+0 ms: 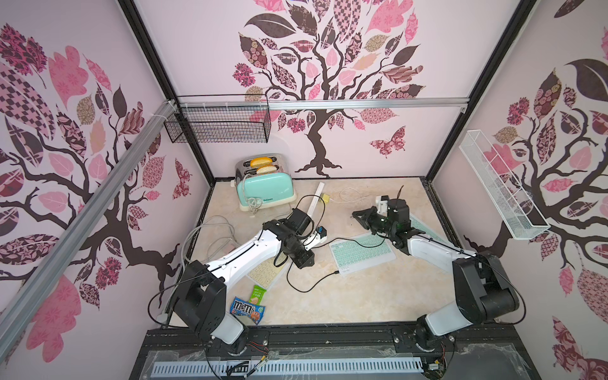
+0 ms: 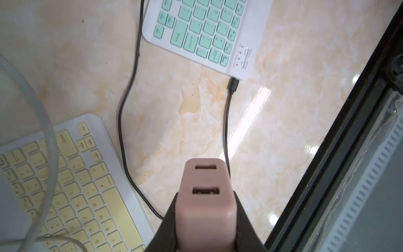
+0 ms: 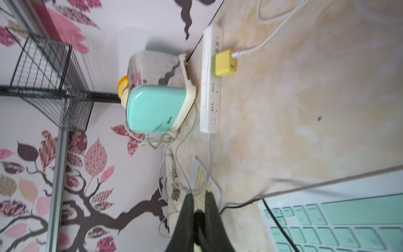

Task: Unplug the wireless keyboard
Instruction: Remove the power cord from the plug, then place the power cord at the center of the board.

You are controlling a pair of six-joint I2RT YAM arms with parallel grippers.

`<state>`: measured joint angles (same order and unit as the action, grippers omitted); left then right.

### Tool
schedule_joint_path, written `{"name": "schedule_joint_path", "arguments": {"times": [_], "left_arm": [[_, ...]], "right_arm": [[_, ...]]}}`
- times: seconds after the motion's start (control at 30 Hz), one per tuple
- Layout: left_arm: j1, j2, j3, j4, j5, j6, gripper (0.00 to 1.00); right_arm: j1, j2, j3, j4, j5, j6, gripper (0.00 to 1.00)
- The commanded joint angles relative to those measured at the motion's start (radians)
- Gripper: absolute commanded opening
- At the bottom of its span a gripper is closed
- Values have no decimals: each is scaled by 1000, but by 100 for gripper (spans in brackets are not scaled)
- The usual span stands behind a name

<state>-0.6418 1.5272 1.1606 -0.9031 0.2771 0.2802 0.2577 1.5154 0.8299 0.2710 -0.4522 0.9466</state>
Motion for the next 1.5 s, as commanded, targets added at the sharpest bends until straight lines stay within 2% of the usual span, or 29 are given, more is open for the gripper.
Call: {"name": "schedule_joint_path", "arguments": {"times": [0.0,0.13,0.23,0.37,0.57,0.67,0.73,0.77,0.83,0.93,1.0,1.1,1.27,1.47], "left_arm": [[-4,-46,-9,-26,-8,-36,0],[10,-92,-26,37,-50,-104,0],[39,-94,-36,71,-61,-145,0],[99,-83,-46,99,-111,-206,0],[136,-75,-37,114,-136,-222,0],[139,-56,-27,106,-153,-224,0],[137,-44,-19,105,-154,-220,0],[138,-36,-17,106,-156,-217,0],[138,-21,-7,110,-156,-213,0],[138,0,9,116,-146,-211,0],[137,12,17,125,-135,-214,0],[138,29,32,132,-127,-220,0],[138,60,65,154,-125,-221,0],[136,136,128,215,-98,-225,0]], "right_arm": [[21,-39,32,-64,38,-66,0],[25,-50,30,-116,-22,-116,0],[71,-63,45,-201,-88,-185,0],[215,-42,99,-371,-149,-341,0],[449,101,124,-479,-159,-476,0],[509,157,123,-506,-113,-522,0],[511,175,114,-514,-100,-529,0],[511,177,114,-525,-82,-539,4],[511,177,116,-544,-50,-560,19],[511,172,131,-583,-23,-597,35],[511,157,136,-595,-3,-610,52],[509,121,153,-627,43,-626,66],[501,56,197,-719,165,-672,77],[450,-60,194,-737,237,-665,79]]}}
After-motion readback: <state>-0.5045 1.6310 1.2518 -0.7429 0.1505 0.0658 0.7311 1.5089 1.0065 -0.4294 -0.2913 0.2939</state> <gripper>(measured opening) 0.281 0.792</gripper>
